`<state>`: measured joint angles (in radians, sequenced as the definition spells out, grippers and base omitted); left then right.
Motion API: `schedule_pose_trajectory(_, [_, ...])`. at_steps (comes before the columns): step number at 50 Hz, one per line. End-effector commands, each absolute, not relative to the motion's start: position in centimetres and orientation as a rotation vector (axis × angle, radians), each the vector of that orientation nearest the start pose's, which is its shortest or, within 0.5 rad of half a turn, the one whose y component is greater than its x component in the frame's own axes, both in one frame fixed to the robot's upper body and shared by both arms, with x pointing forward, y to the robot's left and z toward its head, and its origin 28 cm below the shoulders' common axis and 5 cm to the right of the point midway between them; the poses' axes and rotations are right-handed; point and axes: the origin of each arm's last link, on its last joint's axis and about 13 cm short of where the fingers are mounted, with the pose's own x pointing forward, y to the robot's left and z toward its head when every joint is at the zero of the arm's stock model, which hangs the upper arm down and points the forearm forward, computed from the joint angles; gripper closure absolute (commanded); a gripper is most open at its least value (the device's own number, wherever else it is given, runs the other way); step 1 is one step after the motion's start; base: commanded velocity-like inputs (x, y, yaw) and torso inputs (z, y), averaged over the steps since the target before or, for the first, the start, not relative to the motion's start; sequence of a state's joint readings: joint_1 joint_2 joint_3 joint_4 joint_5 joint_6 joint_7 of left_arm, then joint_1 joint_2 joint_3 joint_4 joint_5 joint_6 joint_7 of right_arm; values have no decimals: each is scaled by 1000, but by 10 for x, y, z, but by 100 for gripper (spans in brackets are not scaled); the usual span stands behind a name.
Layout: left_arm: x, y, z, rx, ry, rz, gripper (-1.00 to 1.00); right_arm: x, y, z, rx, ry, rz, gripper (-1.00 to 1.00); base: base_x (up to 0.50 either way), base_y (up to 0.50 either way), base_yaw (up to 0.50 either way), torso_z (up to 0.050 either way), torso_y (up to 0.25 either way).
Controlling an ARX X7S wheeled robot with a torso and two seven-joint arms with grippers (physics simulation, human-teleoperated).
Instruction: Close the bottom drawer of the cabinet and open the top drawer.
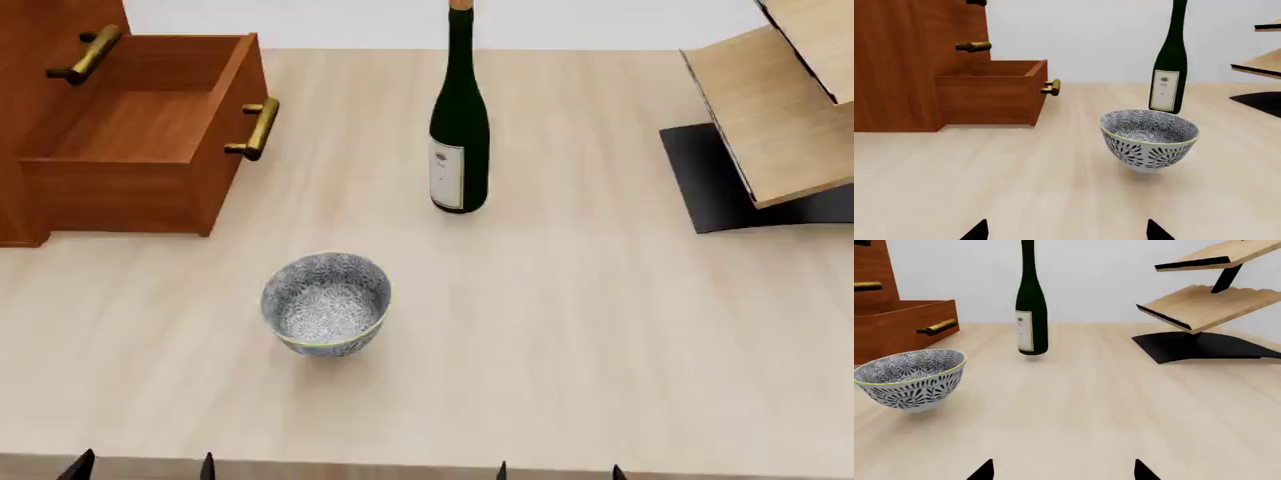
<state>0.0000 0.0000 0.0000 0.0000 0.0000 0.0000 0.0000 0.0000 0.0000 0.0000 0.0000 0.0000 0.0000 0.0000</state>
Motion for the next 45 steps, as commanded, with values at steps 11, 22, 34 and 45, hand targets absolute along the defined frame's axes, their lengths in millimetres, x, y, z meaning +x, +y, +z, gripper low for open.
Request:
schedule_pose_trajectory(11, [207,202,23,-5,15,-17,-100,211,-94,21,29,7,54,-100,0,0,0,45,0])
schedule_pose_trajectory(22, [226,197,65,35,38,-64,-100,217,-95,59,-46,-24,61,-100,0,0,0,50,0])
schedule_pose_trajectory(34, [255,198,98,70,-9,-38,-100,241,-100,114,-77,-116,46,-100,0,0,0,50,0])
schedule_pose_trajectory(45, [276,193,161,24,-60,-61,-100,260,-100,156,-51,-122,59,-100,0,0,0,50,0])
